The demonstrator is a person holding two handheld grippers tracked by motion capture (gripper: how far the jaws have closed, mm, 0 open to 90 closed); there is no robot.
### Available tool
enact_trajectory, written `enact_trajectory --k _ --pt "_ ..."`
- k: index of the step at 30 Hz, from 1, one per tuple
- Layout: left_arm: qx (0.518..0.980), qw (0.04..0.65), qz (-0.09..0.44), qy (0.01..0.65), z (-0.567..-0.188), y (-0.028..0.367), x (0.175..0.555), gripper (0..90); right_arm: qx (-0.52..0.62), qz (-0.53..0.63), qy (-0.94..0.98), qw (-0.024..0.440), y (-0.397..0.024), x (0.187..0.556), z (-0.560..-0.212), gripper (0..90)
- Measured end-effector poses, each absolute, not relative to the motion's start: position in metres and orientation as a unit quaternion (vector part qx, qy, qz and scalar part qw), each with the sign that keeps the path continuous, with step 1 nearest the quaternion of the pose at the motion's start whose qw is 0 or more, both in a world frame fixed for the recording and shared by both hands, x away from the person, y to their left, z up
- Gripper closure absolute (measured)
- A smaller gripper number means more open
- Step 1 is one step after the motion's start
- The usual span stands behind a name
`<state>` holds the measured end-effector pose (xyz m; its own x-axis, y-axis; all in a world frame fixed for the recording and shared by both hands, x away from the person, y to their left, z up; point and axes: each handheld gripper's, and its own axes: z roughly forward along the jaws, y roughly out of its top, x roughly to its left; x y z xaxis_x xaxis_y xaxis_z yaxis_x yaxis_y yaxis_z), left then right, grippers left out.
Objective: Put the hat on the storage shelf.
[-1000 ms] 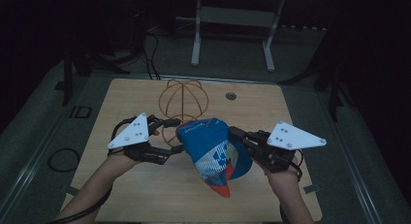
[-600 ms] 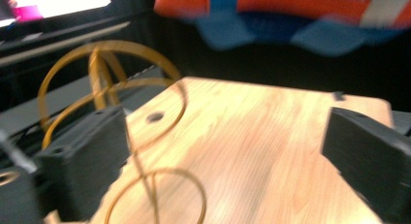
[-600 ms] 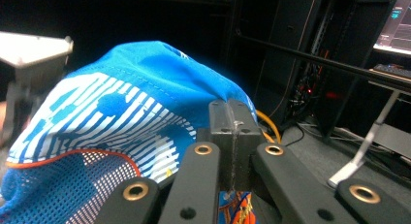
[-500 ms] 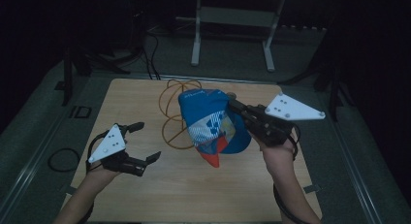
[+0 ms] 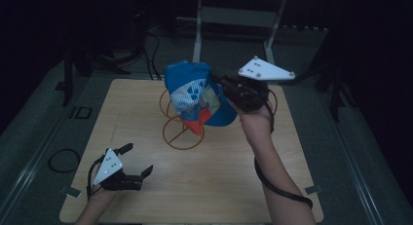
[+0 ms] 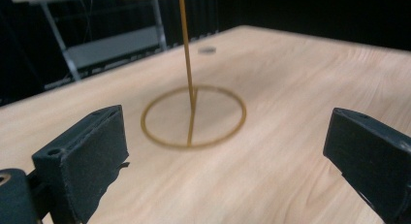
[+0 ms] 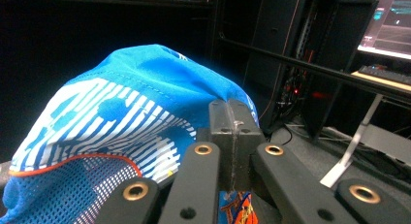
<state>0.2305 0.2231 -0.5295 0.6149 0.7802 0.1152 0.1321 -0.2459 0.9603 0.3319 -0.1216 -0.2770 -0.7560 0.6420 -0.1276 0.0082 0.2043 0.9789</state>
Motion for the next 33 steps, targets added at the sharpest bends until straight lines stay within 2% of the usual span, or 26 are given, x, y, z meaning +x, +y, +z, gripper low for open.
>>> enact_trajectory --k 11,17,23,33 --pt "0.721 0.53 0.307 0.323 -0.542 0.229 0.228 2.4 0.237 0.547 0.764 0.247 -0.052 0.379 -0.296 90.0" --pt "0.716 0.533 0.304 0.334 -0.544 0.233 0.226 2.4 0.244 0.527 0.782 0.226 -0.03 0.397 -0.313 90.0" --pt "0.715 0.536 0.297 0.337 -0.545 0.234 0.227 2.4 0.258 0.508 0.792 0.217 -0.027 0.408 -0.33 90.0" --pt "0.716 0.536 0.289 0.341 -0.548 0.232 0.23 2.4 0.274 0.512 0.788 0.205 -0.048 0.405 -0.345 90.0"
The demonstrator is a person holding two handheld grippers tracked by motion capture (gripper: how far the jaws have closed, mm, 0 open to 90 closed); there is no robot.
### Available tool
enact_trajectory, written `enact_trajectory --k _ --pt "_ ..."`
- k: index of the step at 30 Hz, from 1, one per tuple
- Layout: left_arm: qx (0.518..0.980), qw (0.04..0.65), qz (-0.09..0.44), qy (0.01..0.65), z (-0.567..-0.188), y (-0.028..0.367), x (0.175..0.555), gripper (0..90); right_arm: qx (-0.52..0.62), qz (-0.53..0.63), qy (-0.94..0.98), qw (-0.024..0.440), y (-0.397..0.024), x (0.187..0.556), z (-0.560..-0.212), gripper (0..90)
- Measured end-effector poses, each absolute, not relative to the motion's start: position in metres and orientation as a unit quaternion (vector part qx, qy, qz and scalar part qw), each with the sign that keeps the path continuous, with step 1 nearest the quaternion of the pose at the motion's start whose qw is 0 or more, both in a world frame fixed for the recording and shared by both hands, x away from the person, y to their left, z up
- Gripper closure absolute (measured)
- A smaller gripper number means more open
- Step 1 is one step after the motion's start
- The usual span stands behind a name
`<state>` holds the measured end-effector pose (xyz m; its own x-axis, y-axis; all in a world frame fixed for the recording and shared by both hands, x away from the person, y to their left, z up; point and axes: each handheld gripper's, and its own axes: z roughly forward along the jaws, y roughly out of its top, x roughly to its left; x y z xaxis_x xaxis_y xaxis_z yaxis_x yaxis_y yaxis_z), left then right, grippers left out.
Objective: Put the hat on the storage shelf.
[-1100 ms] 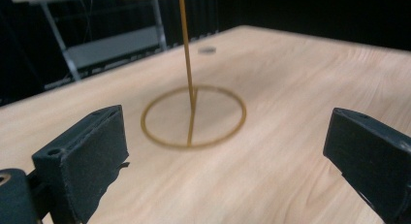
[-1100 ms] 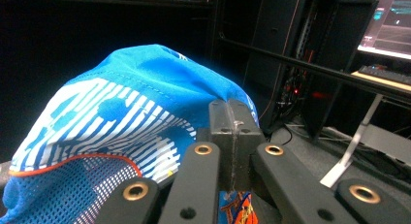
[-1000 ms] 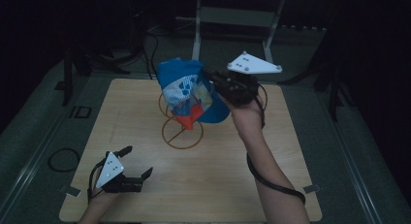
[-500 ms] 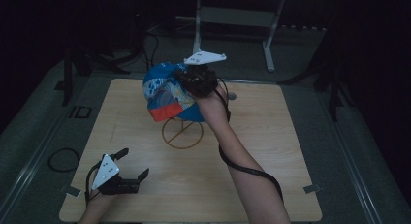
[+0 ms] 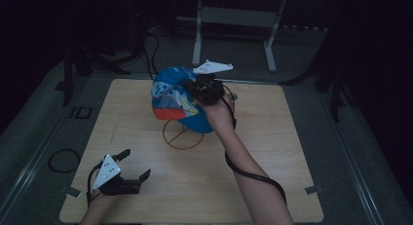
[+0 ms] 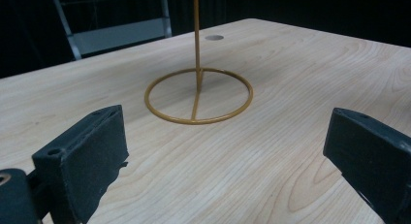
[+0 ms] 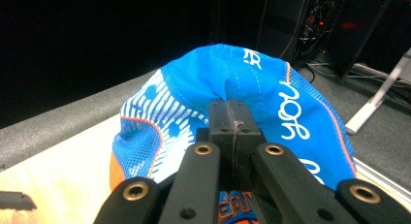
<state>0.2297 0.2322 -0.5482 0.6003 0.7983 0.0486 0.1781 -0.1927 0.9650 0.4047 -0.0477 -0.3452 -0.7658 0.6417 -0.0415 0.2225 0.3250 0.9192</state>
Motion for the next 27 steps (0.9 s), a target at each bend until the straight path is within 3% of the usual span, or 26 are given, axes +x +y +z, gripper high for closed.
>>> enact_trajectory --k 27 --pt "0.724 0.531 0.281 0.338 -0.552 0.23 0.231 2.4 0.284 0.523 0.785 0.173 -0.08 0.381 -0.4 90.0"
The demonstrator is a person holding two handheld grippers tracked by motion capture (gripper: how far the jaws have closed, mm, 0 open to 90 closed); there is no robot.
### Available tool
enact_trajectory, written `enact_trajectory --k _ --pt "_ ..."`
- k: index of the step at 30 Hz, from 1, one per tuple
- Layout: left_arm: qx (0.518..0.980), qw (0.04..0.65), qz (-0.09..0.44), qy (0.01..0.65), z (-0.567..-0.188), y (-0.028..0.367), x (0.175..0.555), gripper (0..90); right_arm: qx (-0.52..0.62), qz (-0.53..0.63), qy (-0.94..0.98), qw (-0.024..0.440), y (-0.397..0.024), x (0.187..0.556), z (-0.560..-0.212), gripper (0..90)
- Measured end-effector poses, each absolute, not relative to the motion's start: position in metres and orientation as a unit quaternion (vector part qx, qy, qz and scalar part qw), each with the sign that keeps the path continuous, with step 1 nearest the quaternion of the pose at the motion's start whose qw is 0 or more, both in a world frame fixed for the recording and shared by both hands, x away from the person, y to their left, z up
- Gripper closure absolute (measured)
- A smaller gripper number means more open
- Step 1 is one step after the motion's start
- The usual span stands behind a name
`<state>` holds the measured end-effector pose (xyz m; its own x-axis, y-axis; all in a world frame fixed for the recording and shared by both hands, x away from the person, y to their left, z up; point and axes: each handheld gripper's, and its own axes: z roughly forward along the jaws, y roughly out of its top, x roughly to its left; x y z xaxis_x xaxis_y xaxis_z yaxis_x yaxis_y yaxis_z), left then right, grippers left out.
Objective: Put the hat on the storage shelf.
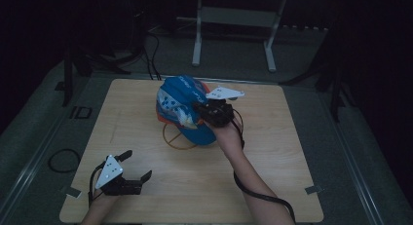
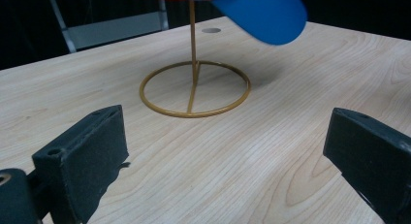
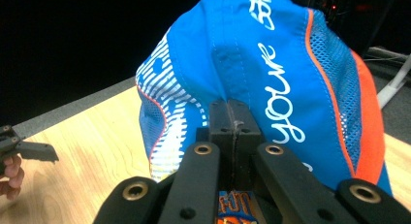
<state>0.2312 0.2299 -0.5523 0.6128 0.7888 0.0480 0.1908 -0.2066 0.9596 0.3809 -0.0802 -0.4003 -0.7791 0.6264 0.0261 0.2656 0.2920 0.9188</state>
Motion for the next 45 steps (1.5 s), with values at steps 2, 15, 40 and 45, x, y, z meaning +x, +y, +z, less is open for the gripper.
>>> enact_trajectory --k 2,15,40,45 --pt "0.723 0.532 0.28 0.339 -0.553 0.23 0.231 2.4 0.284 0.524 0.785 0.167 -0.082 0.38 -0.405 90.0" --pt "0.724 0.533 0.281 0.336 -0.554 0.228 0.232 2.4 0.286 0.538 0.778 0.153 -0.092 0.372 -0.423 81.4" --pt "0.727 0.53 0.279 0.335 -0.556 0.224 0.232 2.4 0.208 0.548 0.798 0.138 -0.112 0.34 -0.431 14.0" --pt "0.727 0.53 0.282 0.335 -0.557 0.223 0.232 2.4 0.204 0.54 0.806 0.129 -0.114 0.337 -0.447 13.8"
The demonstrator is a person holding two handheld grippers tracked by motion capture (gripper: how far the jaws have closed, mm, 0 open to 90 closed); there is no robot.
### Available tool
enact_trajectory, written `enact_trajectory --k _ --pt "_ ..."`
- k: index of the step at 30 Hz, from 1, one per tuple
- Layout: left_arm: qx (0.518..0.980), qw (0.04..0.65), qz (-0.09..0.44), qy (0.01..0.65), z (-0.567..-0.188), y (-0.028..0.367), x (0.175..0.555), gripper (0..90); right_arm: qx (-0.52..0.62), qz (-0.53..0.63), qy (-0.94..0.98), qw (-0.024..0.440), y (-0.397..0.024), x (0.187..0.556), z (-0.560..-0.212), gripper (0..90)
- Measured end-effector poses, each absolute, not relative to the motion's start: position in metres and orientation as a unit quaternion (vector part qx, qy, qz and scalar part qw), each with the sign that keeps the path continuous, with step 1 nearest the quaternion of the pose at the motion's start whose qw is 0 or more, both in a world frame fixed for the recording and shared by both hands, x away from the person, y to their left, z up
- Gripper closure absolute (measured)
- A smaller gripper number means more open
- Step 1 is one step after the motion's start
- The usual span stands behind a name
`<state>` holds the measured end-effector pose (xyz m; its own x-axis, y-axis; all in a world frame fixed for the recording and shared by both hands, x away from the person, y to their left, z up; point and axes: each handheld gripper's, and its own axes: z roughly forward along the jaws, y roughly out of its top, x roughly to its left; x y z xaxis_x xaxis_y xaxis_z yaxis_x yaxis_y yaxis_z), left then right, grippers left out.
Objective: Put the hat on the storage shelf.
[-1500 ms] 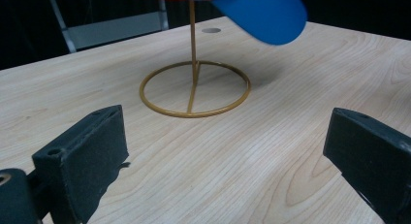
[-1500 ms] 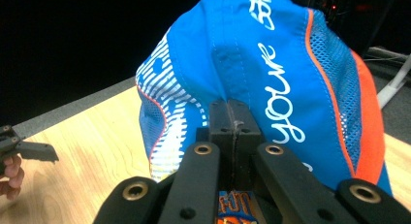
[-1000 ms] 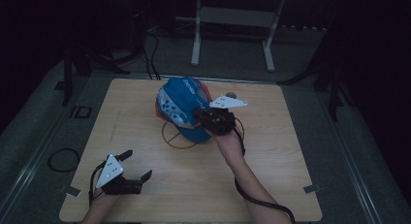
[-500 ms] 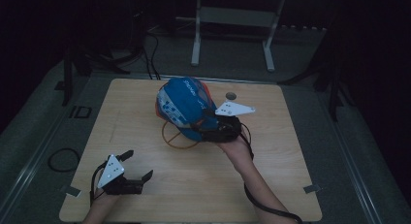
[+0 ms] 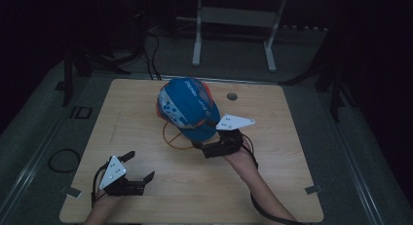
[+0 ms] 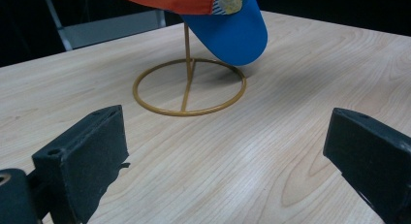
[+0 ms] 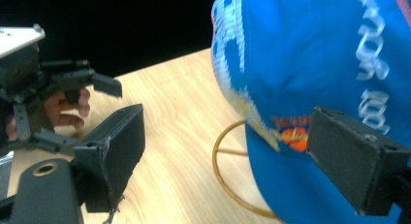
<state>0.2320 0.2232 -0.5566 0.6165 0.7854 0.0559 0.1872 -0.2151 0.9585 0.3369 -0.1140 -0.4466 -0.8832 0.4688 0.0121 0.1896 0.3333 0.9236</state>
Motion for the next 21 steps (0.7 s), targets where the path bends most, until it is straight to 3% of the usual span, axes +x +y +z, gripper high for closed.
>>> enact_trajectory --k 21 --pt "0.731 0.526 0.276 0.335 -0.56 0.222 0.234 2.4 0.233 0.516 0.815 0.123 -0.16 0.328 -0.51 13.7"
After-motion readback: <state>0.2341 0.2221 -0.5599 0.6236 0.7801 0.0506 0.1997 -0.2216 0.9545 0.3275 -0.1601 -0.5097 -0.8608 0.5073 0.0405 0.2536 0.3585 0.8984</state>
